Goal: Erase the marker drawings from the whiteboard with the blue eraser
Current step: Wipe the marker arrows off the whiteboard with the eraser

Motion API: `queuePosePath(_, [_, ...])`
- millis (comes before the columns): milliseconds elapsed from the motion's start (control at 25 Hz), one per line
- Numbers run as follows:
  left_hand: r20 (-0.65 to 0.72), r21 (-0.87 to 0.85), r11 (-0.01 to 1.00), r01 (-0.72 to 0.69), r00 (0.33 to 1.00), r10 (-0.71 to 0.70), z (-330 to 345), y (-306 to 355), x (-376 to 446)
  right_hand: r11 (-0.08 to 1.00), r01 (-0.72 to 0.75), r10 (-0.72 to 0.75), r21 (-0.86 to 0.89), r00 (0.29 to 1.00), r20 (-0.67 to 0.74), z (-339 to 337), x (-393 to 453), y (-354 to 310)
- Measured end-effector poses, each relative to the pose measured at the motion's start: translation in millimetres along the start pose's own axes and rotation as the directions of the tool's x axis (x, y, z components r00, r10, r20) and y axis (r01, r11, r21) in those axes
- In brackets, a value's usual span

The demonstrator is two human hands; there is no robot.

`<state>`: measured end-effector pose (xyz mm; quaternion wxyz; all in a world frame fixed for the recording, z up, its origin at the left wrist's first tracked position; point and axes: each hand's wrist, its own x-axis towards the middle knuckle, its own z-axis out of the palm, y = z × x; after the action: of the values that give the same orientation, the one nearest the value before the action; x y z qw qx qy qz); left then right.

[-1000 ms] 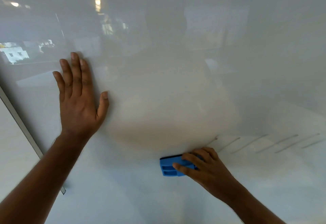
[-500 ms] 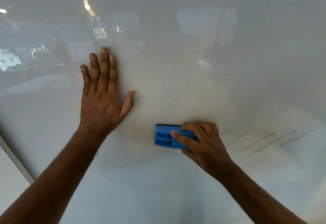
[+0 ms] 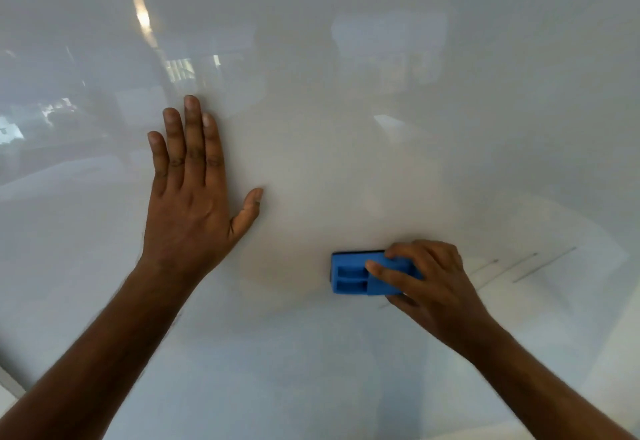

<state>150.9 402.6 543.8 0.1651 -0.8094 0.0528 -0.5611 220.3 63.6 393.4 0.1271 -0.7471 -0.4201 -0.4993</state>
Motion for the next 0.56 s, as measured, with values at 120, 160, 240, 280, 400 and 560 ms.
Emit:
queuePosePath(120, [-0.005,-0.013,1.000,-0.021,1.000,0.021,0.7,16.0,14.5,0.994,-0.072,0.075,0.076,0.997,-0.035,6.9,17.0,-11.0])
queuePosePath(160, [-0.009,-0.015,0.999,-0.031,0.999,0.031,1.4,22.0,18.8,0.993,-0.070,0.074,0.098,0.997,-0.038,12.5,15.7,-17.5])
queuePosePath(240, [-0.020,-0.013,0.999,-0.038,0.999,0.038,2.1,31.2,24.3,0.991,-0.028,0.032,0.128,0.999,-0.030,25.5,5.1,-31.3])
queuePosePath(280, [-0.023,-0.016,0.999,-0.040,0.999,0.040,3.0,35.7,26.1,0.991,0.000,0.002,0.133,1.000,-0.015,31.7,-4.8,-36.1])
queuePosePath(400, [-0.019,-0.027,0.999,-0.037,0.999,0.036,4.3,44.4,27.3,0.994,0.087,-0.094,0.073,0.991,0.100,45.0,-46.4,-39.2])
queuePosePath(560, [-0.011,-0.025,0.999,-0.046,0.999,0.046,5.6,52.1,24.9,0.996,0.093,-0.094,0.015,0.987,0.134,35.5,-87.1,-11.0])
